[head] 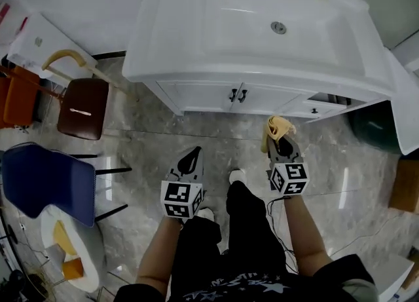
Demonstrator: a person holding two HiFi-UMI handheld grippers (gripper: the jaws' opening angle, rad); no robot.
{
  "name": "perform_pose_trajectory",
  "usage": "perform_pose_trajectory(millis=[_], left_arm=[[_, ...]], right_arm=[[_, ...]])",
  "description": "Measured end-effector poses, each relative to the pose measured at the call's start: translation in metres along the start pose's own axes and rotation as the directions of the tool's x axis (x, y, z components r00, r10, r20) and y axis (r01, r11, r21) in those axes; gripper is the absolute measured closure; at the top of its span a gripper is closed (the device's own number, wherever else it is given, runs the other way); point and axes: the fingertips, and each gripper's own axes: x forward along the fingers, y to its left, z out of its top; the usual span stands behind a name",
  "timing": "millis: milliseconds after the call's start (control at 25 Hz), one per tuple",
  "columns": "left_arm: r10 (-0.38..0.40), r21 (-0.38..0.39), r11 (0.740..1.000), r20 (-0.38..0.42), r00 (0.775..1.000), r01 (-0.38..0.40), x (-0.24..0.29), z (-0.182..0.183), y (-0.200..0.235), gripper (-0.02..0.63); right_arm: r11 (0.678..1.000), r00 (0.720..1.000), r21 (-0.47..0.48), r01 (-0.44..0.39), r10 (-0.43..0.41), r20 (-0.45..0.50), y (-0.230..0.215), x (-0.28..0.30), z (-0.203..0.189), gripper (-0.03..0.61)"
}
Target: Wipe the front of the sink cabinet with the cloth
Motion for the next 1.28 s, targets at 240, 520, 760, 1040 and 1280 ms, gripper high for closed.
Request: perform_pose_trajectory(millis=[240, 520, 760, 1040, 1280], left_arm=[[0.019, -0.06, 0.998, 0.066, 0.998, -0.015, 0.068, -0.049, 0.029, 0.598], [-0.079, 0.004, 0.997, 0.13, 0.988, 0.079, 0.128, -0.087, 0.053, 0.598], [-0.104, 0.112, 0.991, 0.247, 0.963, 0.079, 0.162, -0.101, 0.067, 0.598], [-0.102, 0.176, 0.984, 0.404, 0.909, 0.032, 0.151, -0.089, 0.075, 0.598], [-0.103, 0.209, 0.978, 0.445, 0.89, 0.009, 0.138, -0.066, 0.078, 0.598]], right_arm=[[0.994, 0.991, 0.024, -0.105, 0.102, 0.092, -0.008, 0.06, -0.018, 0.499], [0.984, 0.96, 0.047, -0.17, 0.154, 0.234, -0.021, 0.1, -0.037, 0.499], [0.976, 0.909, -0.105, -0.192, 0.217, 0.356, -0.013, 0.123, -0.038, 0.499], [0.975, 0.874, -0.187, -0.118, 0.191, 0.446, -0.005, 0.131, -0.022, 0.499], [0.97, 0.886, -0.238, -0.056, 0.158, 0.435, 0.004, 0.146, -0.002, 0.499]])
